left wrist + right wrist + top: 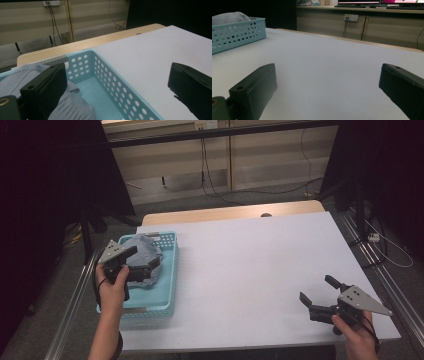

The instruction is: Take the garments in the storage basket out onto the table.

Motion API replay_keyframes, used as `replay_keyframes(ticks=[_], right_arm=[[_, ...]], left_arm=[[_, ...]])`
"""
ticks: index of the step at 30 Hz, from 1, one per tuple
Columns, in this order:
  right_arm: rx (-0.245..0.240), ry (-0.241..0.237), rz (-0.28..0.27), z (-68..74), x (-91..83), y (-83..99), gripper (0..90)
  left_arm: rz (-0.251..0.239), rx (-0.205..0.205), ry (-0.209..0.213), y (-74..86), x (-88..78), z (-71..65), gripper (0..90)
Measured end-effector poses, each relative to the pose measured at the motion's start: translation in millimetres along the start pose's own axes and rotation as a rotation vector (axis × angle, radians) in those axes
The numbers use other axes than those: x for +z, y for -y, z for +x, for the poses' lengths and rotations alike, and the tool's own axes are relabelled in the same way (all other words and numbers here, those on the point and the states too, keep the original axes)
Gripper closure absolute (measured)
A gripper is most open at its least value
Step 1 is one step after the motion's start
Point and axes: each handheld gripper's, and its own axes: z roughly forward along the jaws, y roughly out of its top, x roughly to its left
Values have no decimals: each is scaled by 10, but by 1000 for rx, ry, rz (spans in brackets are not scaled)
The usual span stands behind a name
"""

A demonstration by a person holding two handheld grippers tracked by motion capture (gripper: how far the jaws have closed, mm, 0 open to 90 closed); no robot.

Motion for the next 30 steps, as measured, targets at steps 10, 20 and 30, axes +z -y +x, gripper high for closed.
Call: replay_keyframes(ticks=[10,20,30], right_arm=[[0,11,5,-10,-22,11,11],[3,15,4,-13,-36,13,11],[4,20,5,-20,-54,15,11]], left_arm=[[18,-16,-11,45,90,123,25],[58,-36,-51,108,199,296,27],[104,-2,-89,111,296,403,28]])
